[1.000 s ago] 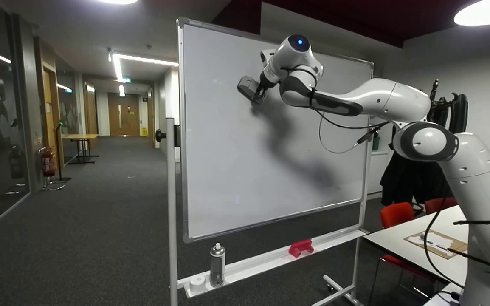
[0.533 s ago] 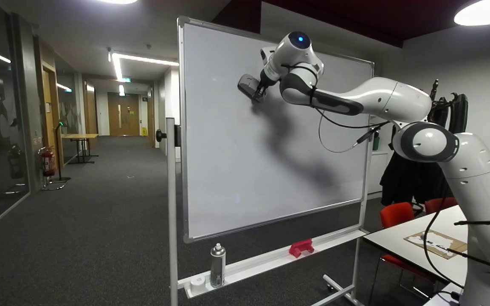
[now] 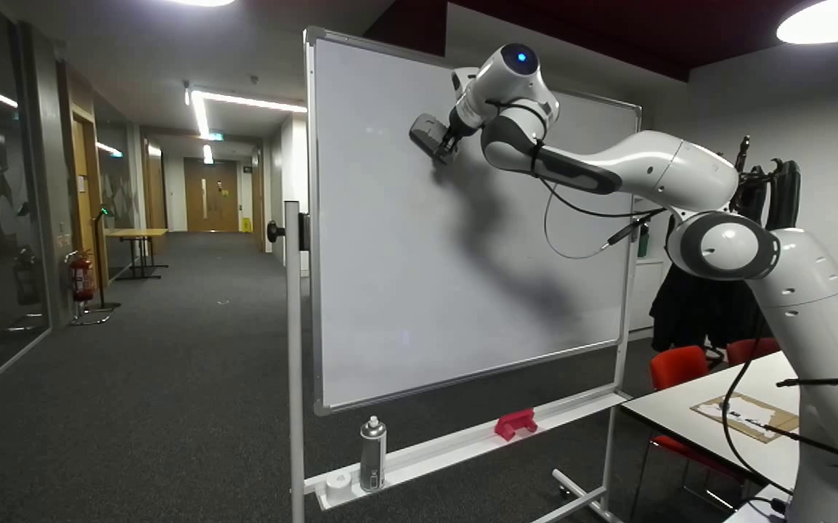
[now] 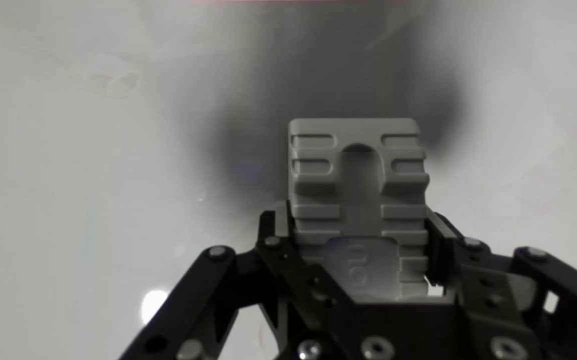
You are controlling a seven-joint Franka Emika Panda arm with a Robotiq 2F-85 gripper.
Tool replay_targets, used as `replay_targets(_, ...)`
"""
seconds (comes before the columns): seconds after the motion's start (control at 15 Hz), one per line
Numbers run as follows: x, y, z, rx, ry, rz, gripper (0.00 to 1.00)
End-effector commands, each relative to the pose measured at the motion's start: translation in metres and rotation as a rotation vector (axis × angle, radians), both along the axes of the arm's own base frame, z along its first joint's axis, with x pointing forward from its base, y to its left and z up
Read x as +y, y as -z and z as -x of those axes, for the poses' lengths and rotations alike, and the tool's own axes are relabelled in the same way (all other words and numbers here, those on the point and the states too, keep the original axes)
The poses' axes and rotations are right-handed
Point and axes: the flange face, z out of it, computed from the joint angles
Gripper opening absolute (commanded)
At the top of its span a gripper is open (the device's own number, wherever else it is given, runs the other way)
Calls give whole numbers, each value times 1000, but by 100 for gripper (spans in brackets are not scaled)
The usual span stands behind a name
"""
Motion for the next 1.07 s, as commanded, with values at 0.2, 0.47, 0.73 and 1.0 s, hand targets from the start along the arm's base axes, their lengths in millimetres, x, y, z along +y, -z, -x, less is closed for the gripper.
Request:
replay_targets(0.2,3,-17,7,-71,3,14,35)
replay_targets(0.47,4,-6,-1,-63,20,14,35)
replay_targets(0.73,1,16,-22,-32,40,23,35)
replay_targets(1.0,5,42,-40,8,43,59,35)
